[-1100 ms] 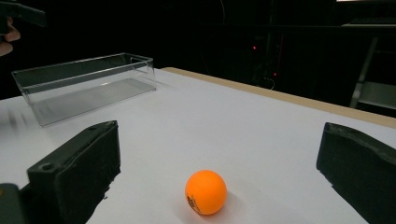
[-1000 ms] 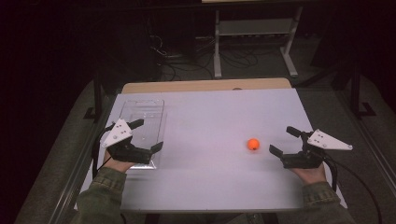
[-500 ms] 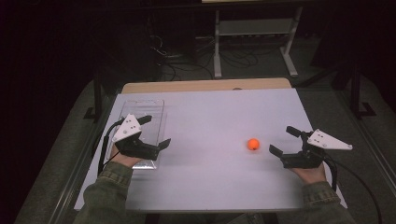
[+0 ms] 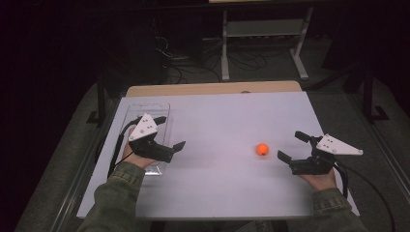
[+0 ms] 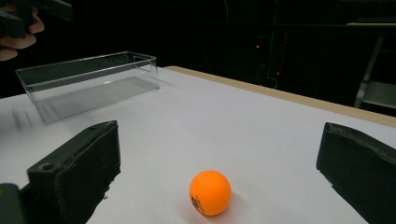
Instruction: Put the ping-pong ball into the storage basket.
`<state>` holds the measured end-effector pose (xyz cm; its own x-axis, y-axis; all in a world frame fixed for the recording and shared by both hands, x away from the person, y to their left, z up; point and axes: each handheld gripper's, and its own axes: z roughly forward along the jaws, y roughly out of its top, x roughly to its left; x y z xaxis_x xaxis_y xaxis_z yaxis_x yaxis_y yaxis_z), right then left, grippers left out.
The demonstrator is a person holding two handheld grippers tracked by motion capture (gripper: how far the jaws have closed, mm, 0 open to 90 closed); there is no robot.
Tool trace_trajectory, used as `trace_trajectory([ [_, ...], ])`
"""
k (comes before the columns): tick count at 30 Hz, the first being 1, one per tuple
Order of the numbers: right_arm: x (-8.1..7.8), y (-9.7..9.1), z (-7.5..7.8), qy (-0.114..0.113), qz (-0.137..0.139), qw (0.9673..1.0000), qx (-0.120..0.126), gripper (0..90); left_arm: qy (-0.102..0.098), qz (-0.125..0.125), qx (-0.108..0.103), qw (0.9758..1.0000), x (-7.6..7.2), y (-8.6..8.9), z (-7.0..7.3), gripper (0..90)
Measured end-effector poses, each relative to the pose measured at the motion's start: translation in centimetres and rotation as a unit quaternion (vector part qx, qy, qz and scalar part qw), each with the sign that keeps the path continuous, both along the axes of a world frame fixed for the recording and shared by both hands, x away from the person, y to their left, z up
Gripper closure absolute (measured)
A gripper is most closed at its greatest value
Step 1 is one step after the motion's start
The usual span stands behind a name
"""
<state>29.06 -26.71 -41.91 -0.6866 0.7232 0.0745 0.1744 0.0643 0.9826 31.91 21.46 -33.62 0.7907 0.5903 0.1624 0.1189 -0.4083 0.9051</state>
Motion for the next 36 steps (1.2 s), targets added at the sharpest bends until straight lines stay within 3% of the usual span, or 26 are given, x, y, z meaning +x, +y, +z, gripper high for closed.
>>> trace_trajectory([
  [36,-0.2,0.0,0.1,-0.001,0.004,1.0000,-0.002,0.0,0.000,-0.063,0.036,0.9974,2.0,-5.4,1.7,0.0],
])
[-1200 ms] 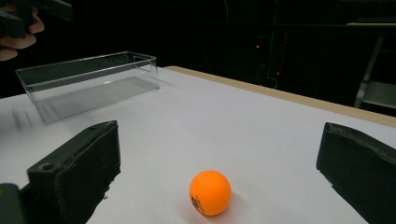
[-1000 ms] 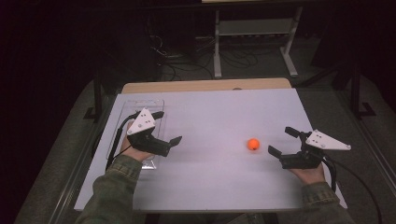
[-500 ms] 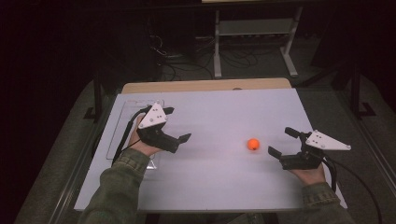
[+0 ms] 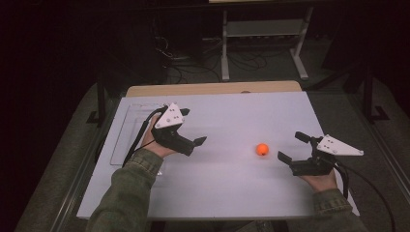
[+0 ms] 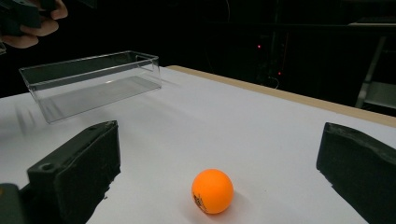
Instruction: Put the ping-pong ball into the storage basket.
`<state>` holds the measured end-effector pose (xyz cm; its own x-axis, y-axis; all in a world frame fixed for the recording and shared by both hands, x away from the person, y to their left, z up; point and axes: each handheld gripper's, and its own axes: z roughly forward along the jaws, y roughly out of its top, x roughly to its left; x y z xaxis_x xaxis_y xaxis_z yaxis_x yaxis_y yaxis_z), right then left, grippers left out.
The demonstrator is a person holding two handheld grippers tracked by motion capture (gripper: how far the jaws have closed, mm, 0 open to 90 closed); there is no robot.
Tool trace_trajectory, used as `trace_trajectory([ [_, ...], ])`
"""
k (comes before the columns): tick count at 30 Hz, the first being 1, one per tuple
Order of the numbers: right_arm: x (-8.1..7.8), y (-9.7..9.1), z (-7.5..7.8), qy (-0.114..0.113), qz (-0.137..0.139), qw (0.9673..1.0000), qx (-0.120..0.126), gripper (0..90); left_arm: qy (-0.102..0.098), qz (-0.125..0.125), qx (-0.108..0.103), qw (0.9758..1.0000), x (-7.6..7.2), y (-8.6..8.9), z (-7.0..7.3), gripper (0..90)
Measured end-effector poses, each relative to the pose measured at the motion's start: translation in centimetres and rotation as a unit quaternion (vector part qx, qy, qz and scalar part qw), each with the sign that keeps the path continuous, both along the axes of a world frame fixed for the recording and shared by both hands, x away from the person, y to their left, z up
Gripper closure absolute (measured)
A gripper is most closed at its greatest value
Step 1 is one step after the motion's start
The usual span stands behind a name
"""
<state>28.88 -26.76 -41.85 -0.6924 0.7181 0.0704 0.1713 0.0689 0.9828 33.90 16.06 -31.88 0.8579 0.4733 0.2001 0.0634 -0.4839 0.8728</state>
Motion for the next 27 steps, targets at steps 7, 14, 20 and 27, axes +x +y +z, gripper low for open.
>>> trace_trajectory([
  [7,0.0,0.1,0.0,-0.001,0.002,1.0000,-0.002,0.0,0.003,-0.005,0.009,0.9999,0.4,-0.4,0.1,0.0],
  [14,0.0,0.1,0.0,-0.001,0.002,1.0000,-0.002,0.0,0.005,-0.013,0.011,0.9998,0.8,-1.3,0.4,0.0],
  [20,0.0,0.1,0.0,-0.002,0.002,1.0000,-0.003,0.0,0.008,-0.020,0.016,0.9996,1.2,-2.2,0.4,0.0],
  [27,-0.1,0.0,0.0,-0.003,0.000,1.0000,-0.003,0.0,0.011,-0.033,0.020,0.9992,1.8,-3.3,0.3,0.0],
])
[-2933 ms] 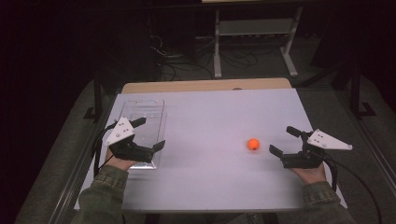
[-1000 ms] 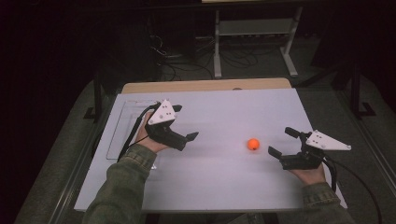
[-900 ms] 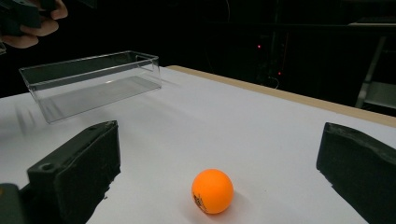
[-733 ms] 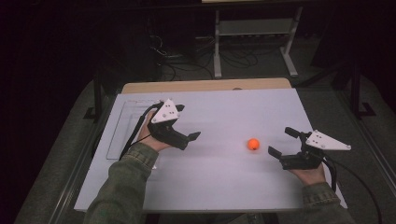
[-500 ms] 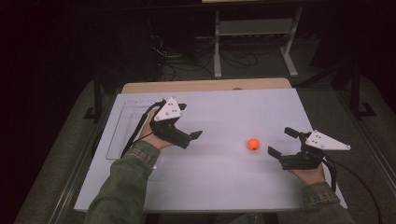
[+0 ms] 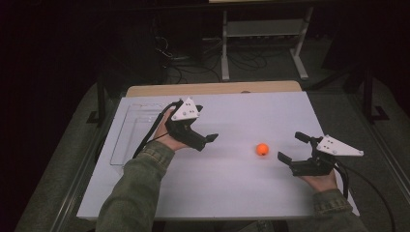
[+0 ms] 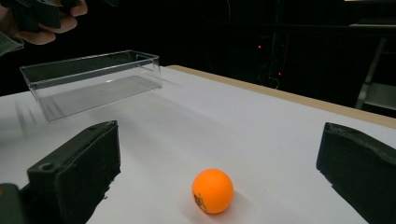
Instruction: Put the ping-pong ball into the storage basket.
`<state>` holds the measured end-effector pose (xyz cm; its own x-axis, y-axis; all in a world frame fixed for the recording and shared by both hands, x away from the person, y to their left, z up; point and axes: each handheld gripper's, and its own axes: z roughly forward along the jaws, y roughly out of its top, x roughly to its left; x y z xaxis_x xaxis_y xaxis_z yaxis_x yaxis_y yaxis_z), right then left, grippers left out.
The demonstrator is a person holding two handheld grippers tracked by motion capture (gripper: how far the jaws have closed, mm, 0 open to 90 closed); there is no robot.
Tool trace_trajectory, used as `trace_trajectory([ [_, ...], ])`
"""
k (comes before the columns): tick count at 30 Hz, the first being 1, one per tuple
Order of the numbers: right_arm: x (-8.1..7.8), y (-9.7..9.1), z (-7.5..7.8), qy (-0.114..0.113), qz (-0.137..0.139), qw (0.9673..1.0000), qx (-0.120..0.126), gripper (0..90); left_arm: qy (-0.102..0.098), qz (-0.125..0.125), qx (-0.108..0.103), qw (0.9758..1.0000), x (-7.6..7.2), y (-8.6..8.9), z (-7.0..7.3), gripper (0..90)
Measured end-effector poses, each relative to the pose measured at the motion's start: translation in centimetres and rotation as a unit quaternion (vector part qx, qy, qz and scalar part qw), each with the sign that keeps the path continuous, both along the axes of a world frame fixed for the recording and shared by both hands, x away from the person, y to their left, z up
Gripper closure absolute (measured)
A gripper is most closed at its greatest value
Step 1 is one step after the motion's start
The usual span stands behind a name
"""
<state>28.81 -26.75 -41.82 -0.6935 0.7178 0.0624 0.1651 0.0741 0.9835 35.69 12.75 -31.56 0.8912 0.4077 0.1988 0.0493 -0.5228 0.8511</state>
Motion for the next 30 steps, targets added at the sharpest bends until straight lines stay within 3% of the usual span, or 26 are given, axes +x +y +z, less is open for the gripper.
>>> trace_trajectory([
  [30,-0.2,-0.2,0.2,-0.008,-0.001,1.0000,0.004,0.0,0.028,-0.035,0.023,0.9987,2.4,-3.4,-1.5,0.0],
])
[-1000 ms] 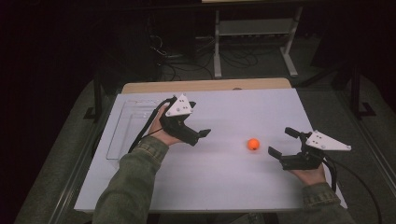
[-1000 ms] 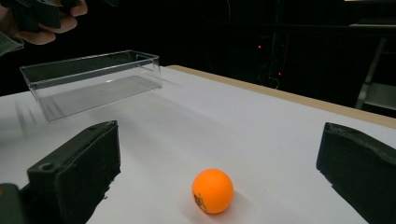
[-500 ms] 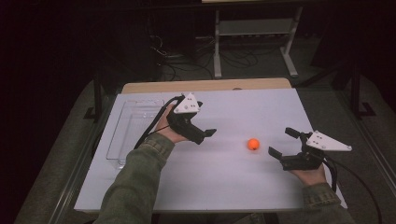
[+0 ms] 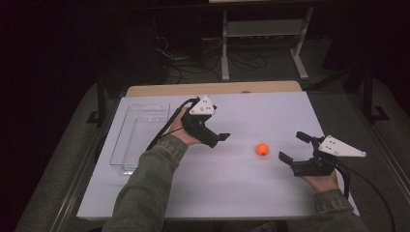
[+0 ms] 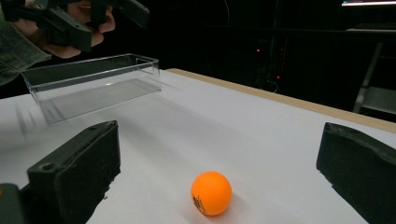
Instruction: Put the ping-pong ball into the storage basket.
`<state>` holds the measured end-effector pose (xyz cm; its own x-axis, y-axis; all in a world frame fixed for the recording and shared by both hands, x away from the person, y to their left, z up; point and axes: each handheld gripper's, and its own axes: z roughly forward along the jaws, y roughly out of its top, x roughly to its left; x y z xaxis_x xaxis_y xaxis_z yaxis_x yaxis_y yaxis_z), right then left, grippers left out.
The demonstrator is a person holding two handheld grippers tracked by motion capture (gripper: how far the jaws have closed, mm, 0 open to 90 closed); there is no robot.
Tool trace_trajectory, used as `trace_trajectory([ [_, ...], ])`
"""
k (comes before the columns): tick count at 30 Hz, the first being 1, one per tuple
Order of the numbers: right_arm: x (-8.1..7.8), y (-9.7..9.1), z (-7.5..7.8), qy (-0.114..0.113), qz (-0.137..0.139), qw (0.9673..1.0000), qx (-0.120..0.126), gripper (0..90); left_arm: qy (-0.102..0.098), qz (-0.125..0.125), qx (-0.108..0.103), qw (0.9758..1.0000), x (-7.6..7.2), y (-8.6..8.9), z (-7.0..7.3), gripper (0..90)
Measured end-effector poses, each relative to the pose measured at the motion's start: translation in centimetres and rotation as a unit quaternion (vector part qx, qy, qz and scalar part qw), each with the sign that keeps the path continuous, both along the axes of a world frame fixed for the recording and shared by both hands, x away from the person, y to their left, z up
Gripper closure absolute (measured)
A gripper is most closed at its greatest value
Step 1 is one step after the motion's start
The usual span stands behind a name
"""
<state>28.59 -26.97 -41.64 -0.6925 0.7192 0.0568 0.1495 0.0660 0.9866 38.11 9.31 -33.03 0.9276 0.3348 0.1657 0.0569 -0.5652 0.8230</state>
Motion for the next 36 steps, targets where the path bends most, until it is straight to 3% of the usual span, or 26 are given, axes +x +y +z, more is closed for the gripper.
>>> trace_trajectory([
  [11,-0.2,-0.3,0.2,-0.006,-0.003,1.0000,0.005,0.0,0.017,-0.011,0.008,0.9998,0.8,-1.5,-1.0,0.0],
  [31,-0.3,-0.4,0.2,-0.005,-0.002,1.0000,0.008,0.0,0.031,-0.035,0.020,0.9987,1.6,-4.3,-2.5,0.0],
  [36,-0.3,-0.4,0.2,-0.005,-0.002,0.9999,0.009,0.0,0.037,-0.044,0.032,0.9978,1.7,-5.2,-2.8,0.0],
])
